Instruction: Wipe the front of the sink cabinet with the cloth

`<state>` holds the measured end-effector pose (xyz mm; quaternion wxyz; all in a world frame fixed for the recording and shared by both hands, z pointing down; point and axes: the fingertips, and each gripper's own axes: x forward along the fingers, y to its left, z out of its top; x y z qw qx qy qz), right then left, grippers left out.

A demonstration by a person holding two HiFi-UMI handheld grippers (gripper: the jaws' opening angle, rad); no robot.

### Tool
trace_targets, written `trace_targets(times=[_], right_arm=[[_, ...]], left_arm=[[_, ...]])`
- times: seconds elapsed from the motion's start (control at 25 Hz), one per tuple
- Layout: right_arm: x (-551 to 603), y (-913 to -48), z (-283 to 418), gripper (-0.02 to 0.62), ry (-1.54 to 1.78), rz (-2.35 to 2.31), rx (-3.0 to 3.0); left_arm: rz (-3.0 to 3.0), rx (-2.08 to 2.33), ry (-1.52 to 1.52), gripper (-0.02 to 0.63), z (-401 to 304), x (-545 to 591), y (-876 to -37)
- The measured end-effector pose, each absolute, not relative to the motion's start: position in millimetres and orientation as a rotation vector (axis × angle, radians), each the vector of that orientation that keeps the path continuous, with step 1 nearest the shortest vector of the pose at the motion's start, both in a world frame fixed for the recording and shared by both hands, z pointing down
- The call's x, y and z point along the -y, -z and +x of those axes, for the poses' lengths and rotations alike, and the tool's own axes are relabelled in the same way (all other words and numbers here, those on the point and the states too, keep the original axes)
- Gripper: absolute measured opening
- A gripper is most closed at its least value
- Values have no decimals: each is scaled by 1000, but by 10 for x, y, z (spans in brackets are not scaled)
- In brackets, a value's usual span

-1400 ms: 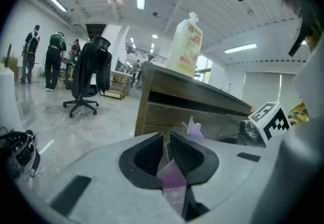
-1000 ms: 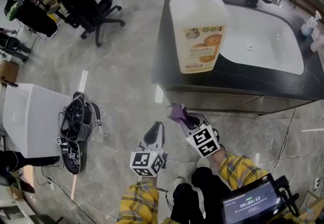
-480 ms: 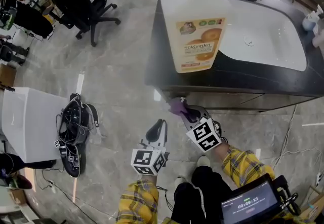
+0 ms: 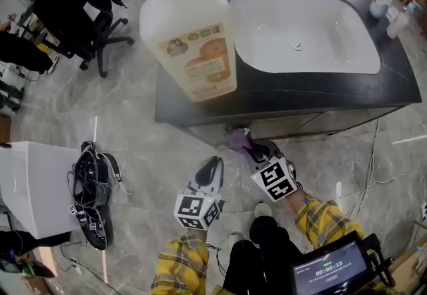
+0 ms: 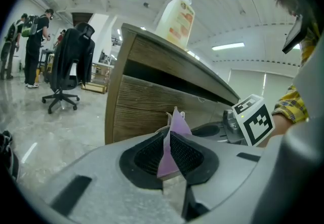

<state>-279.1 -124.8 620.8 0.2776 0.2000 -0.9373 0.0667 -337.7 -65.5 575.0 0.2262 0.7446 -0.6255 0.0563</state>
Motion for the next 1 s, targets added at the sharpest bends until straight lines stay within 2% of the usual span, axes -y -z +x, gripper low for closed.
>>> trace_targets(times=[1.0], right_arm=[[1916,-6281,-1007,41,-250,894,2368]], left_arm=[[2224,1408,-223,34,-1874,1491,-5859]])
